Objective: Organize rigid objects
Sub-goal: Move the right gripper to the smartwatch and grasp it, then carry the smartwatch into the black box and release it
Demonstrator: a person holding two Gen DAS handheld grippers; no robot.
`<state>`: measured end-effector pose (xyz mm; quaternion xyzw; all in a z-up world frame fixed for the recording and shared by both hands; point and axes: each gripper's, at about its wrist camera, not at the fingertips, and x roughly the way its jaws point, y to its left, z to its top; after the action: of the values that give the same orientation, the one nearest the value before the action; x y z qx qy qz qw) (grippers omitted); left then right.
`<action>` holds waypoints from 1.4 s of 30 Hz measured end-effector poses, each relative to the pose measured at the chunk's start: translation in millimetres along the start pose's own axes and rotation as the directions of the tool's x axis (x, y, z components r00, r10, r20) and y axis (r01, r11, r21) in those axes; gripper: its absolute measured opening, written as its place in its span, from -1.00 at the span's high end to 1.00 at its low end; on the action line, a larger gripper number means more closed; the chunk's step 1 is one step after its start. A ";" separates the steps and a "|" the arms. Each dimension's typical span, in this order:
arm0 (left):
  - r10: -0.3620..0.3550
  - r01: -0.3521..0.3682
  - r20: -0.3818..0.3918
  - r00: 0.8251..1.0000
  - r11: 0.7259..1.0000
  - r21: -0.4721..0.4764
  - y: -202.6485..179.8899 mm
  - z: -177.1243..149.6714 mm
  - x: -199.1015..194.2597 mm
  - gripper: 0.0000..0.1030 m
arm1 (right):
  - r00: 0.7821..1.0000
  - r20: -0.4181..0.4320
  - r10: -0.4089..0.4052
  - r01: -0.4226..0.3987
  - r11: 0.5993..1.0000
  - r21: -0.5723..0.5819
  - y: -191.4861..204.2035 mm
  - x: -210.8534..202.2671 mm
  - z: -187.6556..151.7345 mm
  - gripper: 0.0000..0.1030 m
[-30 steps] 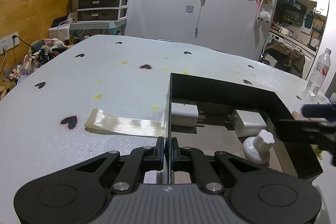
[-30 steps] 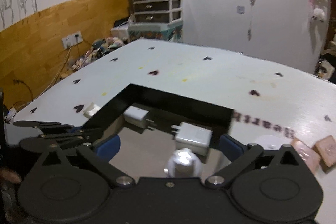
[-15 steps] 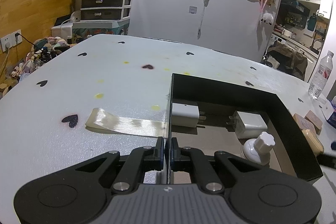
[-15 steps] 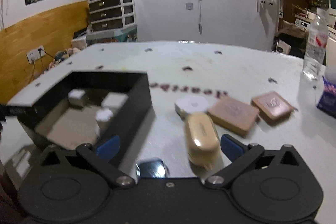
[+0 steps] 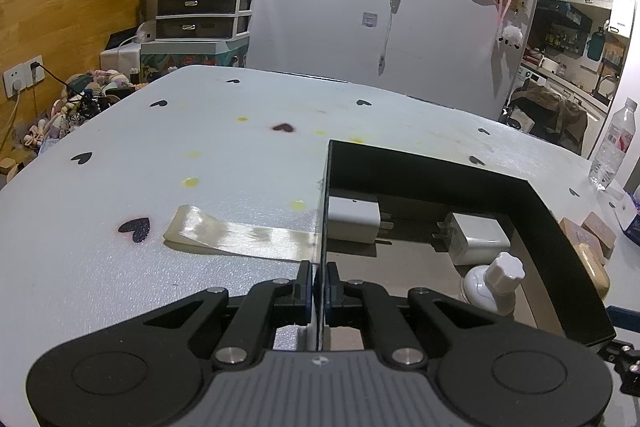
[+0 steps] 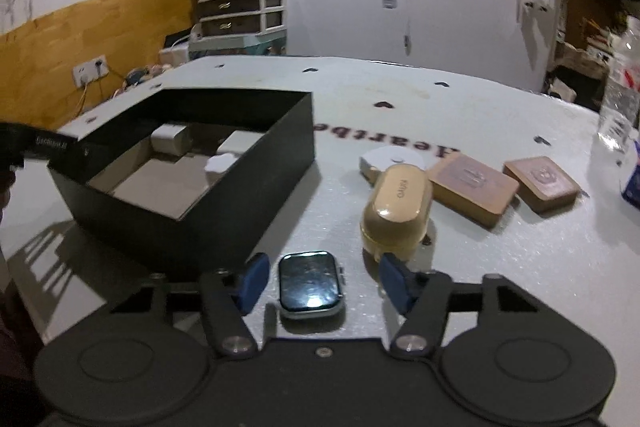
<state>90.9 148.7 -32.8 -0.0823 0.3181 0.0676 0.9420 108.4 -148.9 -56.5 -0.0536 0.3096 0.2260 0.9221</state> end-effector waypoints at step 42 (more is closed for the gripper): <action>-0.014 0.014 0.007 1.000 1.000 0.000 2.5 -0.7 0.1 0.89 | 0.957 -0.235 0.169 -0.192 0.978 -0.078 95.4 112.9 123.1 0.24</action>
<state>90.2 151.0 -33.7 -0.0845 0.3141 0.0614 0.9436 212.5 8.9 -21.0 -0.0967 0.4046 0.3168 0.8524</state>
